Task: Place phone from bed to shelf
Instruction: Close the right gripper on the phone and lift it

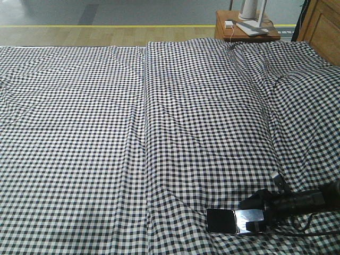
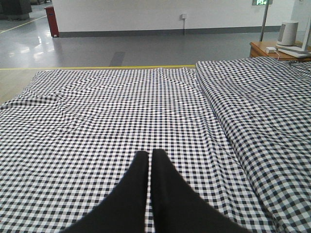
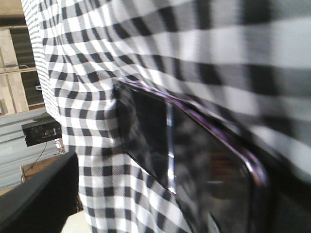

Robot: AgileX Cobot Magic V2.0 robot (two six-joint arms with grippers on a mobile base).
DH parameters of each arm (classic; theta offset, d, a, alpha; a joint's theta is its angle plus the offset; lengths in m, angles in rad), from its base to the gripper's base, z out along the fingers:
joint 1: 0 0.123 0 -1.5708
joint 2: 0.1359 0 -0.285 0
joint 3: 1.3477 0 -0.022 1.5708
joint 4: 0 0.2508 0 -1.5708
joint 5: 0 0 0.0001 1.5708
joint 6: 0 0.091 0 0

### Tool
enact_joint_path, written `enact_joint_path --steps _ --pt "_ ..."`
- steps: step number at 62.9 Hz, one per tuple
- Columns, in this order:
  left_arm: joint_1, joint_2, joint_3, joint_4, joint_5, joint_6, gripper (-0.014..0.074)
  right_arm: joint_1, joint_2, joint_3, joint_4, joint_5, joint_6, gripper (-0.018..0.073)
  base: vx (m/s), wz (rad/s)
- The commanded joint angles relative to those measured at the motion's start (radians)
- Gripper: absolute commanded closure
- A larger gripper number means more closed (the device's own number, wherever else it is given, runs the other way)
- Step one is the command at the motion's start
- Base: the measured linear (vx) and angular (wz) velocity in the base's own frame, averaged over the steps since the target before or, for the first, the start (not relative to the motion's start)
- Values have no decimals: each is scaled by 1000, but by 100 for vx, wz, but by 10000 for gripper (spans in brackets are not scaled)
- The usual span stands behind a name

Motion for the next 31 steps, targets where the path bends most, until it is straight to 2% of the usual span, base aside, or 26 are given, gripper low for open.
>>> enact_joint_path --steps 1,10,17,24,31 --pt "0 -8 7 -9 -70 0 595 34 -56 -10 57 147 -27 -35 0 0" --pt "0 -8 7 -9 -70 0 595 54 -56 -10 62 147 -40 -27 0 0" --pt "0 -8 7 -9 -70 0 595 49 -56 -10 36 147 -32 17 0 0" --pt "0 -8 7 -9 -70 0 595 35 -56 -10 5 147 -14 117 0 0" --pt "0 -8 7 -9 -70 0 595 33 -56 -10 -17 147 -13 266 0 0"
